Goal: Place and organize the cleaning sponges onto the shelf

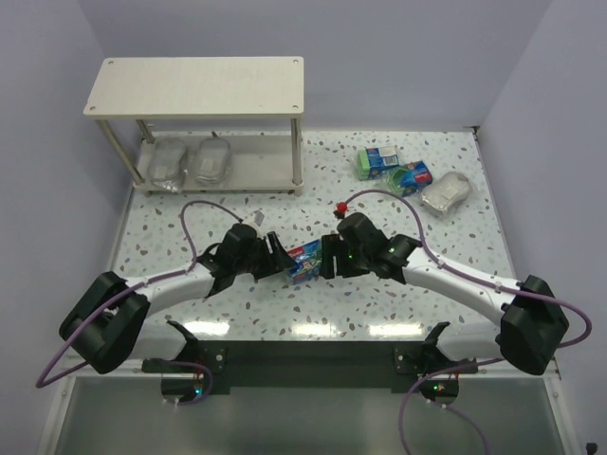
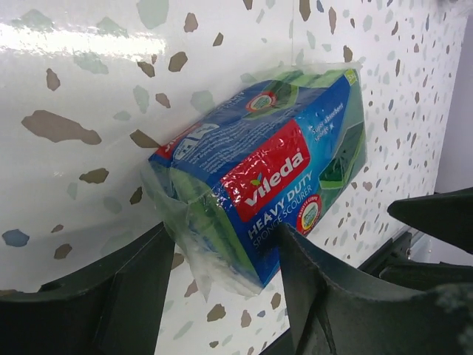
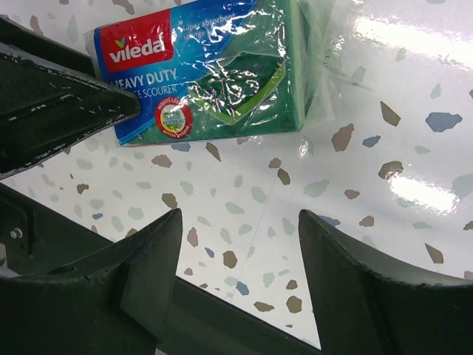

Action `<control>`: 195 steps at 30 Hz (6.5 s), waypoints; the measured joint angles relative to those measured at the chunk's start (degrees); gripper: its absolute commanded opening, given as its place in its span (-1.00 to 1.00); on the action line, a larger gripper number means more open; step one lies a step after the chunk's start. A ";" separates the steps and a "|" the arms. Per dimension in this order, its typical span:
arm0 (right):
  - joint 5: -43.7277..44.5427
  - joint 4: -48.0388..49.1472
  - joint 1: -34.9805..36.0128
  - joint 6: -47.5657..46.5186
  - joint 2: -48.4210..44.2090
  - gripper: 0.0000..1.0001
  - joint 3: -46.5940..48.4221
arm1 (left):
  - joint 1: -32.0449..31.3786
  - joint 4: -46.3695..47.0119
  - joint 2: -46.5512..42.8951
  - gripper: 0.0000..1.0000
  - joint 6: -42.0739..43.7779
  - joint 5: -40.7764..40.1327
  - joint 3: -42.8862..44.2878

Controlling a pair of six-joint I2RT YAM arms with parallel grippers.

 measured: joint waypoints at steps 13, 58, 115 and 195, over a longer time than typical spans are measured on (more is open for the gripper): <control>0.31 -0.85 -0.37 0.04 -2.19 0.32 -2.38 | -0.55 2.97 5.22 0.00 -2.64 -1.29 3.37; 0.55 -6.69 -3.37 -0.96 -12.72 0.17 -0.92 | 23.21 -29.18 -12.33 -1.00 -0.57 0.74 54.93; -1.44 -7.98 -3.37 -3.06 -18.64 0.29 0.07 | 59.89 -19.56 12.57 0.69 -27.54 1.73 66.10; -0.92 33.42 -14.91 34.05 9.55 -1.00 -12.44 | 14.67 -1.25 -18.34 0.84 7.02 17.14 -3.10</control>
